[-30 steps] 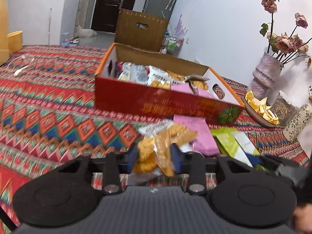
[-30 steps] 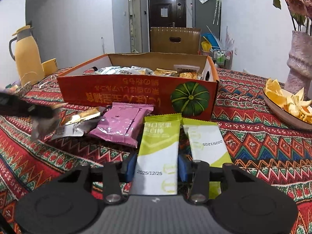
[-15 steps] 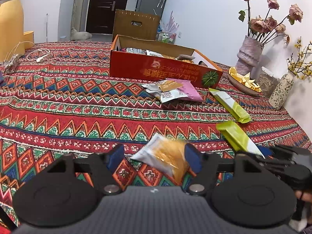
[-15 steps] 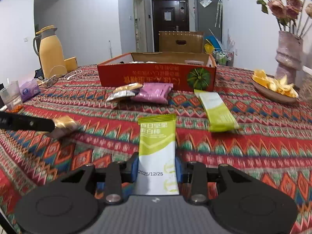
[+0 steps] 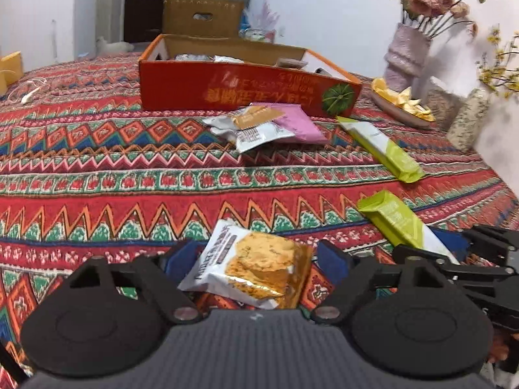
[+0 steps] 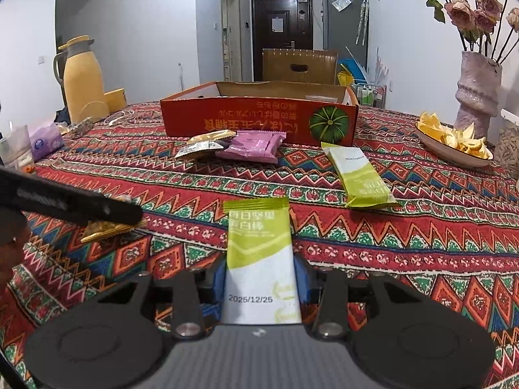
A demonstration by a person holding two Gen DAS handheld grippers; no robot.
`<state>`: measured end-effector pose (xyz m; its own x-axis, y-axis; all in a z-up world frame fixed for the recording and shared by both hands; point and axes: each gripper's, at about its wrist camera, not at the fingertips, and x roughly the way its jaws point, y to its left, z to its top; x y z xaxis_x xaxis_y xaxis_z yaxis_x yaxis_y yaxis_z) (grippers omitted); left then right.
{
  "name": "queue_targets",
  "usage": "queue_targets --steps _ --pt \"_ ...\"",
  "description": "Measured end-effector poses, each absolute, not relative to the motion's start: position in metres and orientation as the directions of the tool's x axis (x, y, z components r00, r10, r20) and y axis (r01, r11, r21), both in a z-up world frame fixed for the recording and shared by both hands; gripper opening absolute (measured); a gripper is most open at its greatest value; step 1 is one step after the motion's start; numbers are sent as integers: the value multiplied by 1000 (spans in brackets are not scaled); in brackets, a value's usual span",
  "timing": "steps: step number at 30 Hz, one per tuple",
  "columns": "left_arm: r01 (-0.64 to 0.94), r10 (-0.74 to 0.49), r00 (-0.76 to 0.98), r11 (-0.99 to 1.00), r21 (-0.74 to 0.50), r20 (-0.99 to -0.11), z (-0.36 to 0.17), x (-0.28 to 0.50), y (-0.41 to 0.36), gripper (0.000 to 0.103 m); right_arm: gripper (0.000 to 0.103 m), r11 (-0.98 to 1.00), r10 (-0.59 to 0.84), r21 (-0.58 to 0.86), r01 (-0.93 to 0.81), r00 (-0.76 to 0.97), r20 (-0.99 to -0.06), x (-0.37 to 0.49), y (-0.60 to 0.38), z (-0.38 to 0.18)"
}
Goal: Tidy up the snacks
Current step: 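Lift the cracker packet with the left tool while the right lifts the green bar packet, then carry both packets into the box and open both tools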
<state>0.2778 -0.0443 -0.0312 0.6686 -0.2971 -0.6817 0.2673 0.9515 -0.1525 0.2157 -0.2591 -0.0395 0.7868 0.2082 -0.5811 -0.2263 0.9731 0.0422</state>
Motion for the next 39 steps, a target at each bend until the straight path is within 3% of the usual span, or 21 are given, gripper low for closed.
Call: queue_targets --steps 5,11,21,33,39 --pt "242 -330 670 944 -226 -664 -32 272 -37 57 44 971 213 35 -237 786 -580 222 -260 -41" --pt "221 -319 674 948 -230 -666 -24 252 -36 46 36 974 212 52 -222 797 -565 221 -261 -40" --pt "262 -353 750 935 -239 -559 14 200 -21 45 36 976 210 53 -211 847 -489 178 -259 -14" --pt "226 -323 775 944 -239 -543 32 198 -5 45 36 978 203 53 -200 870 -449 160 -255 -2" --pt "292 -368 827 927 -236 -425 99 245 2 45 36 970 242 60 -236 905 -351 181 -272 49"
